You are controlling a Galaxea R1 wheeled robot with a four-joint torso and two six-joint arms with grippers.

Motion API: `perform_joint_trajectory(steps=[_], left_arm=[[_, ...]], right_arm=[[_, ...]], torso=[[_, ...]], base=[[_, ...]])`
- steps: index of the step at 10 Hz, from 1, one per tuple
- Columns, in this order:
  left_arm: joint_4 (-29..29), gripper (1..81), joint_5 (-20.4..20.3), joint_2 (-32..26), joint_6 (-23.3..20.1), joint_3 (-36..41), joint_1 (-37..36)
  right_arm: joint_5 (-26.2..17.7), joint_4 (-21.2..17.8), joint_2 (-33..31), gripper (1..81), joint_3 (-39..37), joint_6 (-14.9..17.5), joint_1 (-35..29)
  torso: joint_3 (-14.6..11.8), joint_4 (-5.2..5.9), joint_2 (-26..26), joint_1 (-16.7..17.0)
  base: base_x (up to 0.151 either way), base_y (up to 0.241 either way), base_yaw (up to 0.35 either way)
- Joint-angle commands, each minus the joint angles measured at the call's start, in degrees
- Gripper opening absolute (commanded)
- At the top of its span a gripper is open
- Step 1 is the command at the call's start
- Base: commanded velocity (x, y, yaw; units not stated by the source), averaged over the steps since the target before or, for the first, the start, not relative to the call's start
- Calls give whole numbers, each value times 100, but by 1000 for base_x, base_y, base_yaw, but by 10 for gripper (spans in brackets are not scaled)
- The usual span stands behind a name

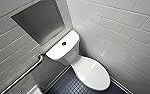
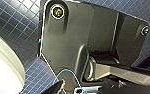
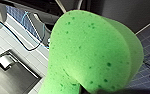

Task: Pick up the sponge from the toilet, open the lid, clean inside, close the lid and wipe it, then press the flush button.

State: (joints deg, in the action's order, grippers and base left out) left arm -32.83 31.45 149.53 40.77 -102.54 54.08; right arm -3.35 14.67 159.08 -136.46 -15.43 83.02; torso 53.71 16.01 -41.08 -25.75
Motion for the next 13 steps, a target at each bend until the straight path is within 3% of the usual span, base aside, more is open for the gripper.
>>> perform_joint_trajectory(steps=[1, 2, 3, 4, 6, 11, 12, 13], left_arm=[[-74, 811, 344, -37, -7, -144, 160], [-250, 811, 178, 103, -7, -424, 344], [-285, 811, 107, 192, -7, -619, 441], [-294, 811, 63, 262, -7, -759, 486], [-294, 811, 54, 306, -7, -768, 494], [-329, 811, -131, 412, 2, -909, 538], [-321, 811, -200, 447, 2, -1066, 574], [-321, 811, -245, 464, 2, -1146, 600]], right_arm=[[-412, -113, 22, 10, -239, -21, 141], [-412, -104, 39, 10, -240, -21, 132], [-412, -87, 57, 10, -213, 5, 123], [-412, -95, 92, 10, -239, 5, 123], [-412, -87, 101, 10, -248, 14, 141], [-412, -87, 162, 10, -248, 49, 159], [-412, -87, 162, 10, -222, 49, 159], [-412, -78, 171, 10, -231, 49, 167]], torso=[[0, 0, 533, 345], [0, 0, 750, 485], [-571, 0, 957, 621], [-582, -222, 1150, 743], [-797, -287, 1454, 935], [-1838, -527, 2457, 1600], [-2071, -533, 2687, 1753], [-2253, -448, 2861, 1869]], base=[[0, 0, 0], [0, 0, 0], [0, 0, 0], [0, 0, 0], [0, 0, 0], [0, 0, 0], [0, 0, 0], [0, 0, 0]])
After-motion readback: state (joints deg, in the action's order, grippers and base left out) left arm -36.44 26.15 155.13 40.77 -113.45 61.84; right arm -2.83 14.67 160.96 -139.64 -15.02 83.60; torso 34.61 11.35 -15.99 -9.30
